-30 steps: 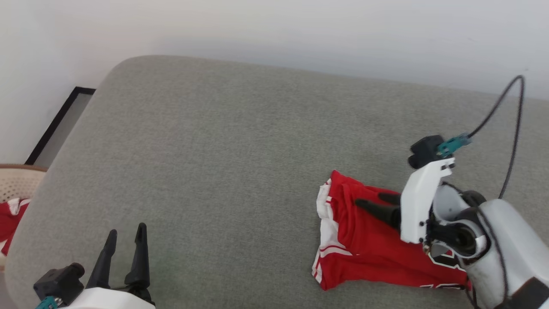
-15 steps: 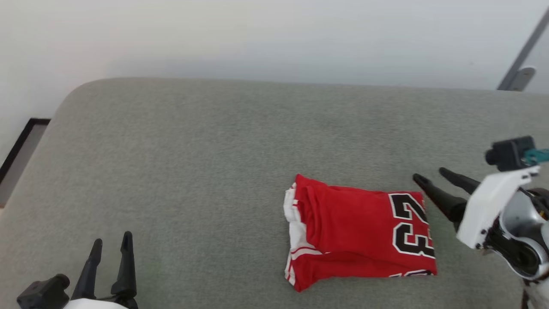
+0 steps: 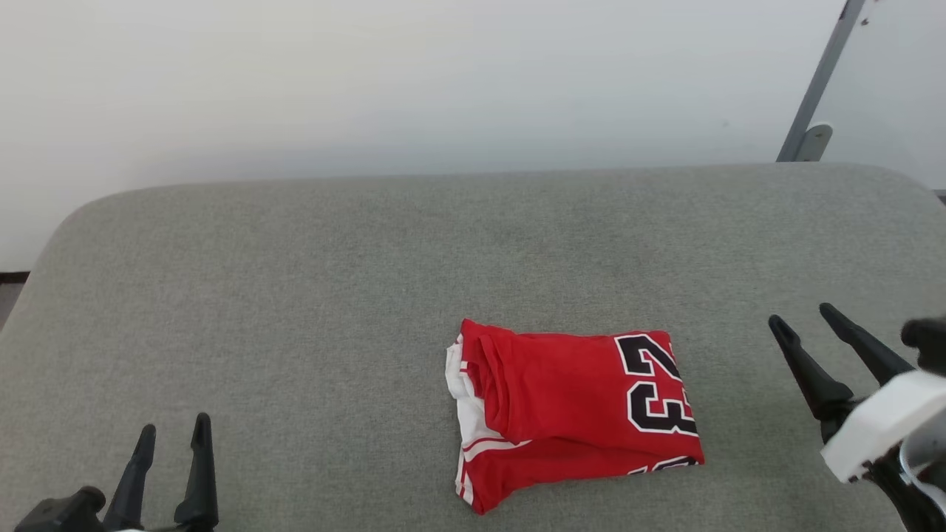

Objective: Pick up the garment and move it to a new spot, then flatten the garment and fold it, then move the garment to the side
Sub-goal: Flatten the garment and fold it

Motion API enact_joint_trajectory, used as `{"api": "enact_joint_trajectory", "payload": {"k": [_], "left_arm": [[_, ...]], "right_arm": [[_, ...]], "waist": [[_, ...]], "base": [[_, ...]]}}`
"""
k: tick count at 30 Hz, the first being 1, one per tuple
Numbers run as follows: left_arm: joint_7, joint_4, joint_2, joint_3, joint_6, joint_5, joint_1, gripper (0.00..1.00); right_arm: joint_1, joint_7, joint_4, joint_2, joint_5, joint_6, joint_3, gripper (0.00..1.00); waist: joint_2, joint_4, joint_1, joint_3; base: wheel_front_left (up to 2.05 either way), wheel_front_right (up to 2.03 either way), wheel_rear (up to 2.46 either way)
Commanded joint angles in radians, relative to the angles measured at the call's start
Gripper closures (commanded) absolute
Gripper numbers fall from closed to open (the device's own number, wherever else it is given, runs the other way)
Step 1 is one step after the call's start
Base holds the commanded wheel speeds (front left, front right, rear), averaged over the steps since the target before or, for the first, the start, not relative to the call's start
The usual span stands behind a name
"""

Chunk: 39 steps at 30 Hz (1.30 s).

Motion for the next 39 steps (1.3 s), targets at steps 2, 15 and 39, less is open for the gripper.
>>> {"api": "enact_joint_trajectory", "payload": {"k": [2, 15, 39], "left_arm": [[-0.005, -0.005, 0.01, 0.01, -0.003, 0.019, 0.018, 0.0], [-0.005, 0.001, 0.043, 0.002, -0.003, 0.101, 0.039, 0.0], [-0.005, 0.032, 0.072, -0.037, -0.003, 0.092, 0.022, 0.0]], "right_arm": [[0.027, -0.075, 0.02, 0.0, -0.019, 0.0, -0.002, 0.0], [0.109, -0.288, 0.138, 0.028, -0.081, 0.0, -0.036, 0.0], [0.27, -0.328, 0.055, 0.186, -0.209, 0.0, -0.196, 0.0]], "waist": [[0.0, -0.01, 0.0, -0.013], [0.0, -0.014, 0.0, -0.049], [0.0, 0.03, 0.0, -0.061]], "base": [[0.0, 0.0, 0.0], [0.0, 0.0, 0.0], [0.0, 0.0, 0.0]]}}
